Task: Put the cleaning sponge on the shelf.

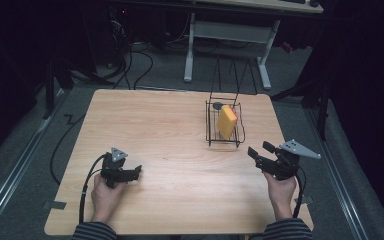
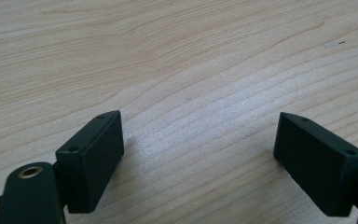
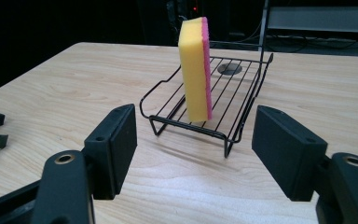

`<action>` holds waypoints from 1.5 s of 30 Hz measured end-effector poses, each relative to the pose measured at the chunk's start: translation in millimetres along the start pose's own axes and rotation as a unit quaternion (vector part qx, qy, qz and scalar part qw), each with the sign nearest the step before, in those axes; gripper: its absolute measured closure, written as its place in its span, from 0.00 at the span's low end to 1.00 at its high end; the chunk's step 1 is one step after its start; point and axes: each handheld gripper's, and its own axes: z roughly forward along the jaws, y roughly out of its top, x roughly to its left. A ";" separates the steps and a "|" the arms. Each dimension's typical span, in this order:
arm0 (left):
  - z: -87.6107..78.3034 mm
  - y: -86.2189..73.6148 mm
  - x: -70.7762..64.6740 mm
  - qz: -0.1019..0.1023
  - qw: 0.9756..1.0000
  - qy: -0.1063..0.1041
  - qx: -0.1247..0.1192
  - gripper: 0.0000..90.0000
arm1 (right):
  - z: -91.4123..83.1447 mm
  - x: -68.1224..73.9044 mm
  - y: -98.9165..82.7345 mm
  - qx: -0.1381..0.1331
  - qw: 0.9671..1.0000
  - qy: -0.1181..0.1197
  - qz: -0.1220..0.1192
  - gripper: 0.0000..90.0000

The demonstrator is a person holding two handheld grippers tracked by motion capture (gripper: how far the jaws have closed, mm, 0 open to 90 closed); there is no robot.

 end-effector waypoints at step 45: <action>0.0 0.0 0.0 0.000 1.000 0.000 0.000 0.18 | 22.4 11.5 -60.2 0.051 0.999 0.008 0.016 0.37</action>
